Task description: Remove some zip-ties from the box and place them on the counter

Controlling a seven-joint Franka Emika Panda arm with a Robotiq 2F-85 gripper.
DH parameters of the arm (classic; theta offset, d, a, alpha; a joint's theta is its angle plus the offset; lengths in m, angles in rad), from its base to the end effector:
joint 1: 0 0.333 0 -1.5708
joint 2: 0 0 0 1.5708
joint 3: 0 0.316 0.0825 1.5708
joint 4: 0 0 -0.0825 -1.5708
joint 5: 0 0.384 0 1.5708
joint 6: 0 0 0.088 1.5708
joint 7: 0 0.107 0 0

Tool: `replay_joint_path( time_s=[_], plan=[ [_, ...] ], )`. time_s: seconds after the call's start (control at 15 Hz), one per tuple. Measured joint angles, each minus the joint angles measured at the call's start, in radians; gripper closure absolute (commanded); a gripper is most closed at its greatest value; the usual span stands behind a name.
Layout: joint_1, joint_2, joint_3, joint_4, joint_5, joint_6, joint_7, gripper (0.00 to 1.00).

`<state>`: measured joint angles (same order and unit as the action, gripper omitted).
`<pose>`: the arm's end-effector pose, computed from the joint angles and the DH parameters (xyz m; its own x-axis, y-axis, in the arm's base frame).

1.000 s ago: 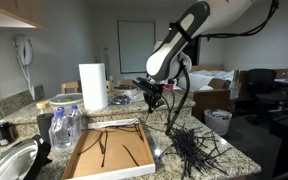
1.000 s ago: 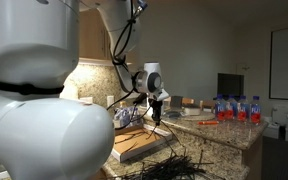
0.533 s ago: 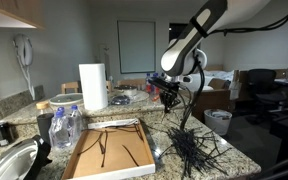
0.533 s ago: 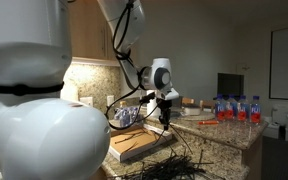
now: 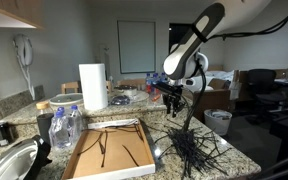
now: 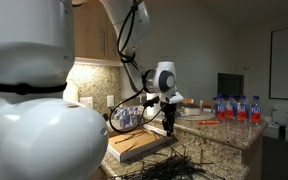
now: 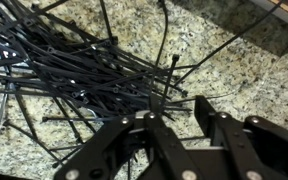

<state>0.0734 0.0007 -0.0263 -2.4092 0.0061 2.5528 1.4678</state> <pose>0.5025 0.0236 0.3250 0.1440 -0.9895 0.0106 -0.9793 -0.1440 -0.1421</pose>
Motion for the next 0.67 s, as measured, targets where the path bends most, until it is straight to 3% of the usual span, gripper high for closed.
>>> replay_joint_path(
  time_s=[0.27, 0.67],
  plan=[
    [0.007, 0.005, 0.042, 0.047, -0.032, 0.005, 0.000, 0.02],
    [0.063, 0.086, 0.132, 0.166, 0.017, 0.050, -0.059, 0.00]
  ],
)
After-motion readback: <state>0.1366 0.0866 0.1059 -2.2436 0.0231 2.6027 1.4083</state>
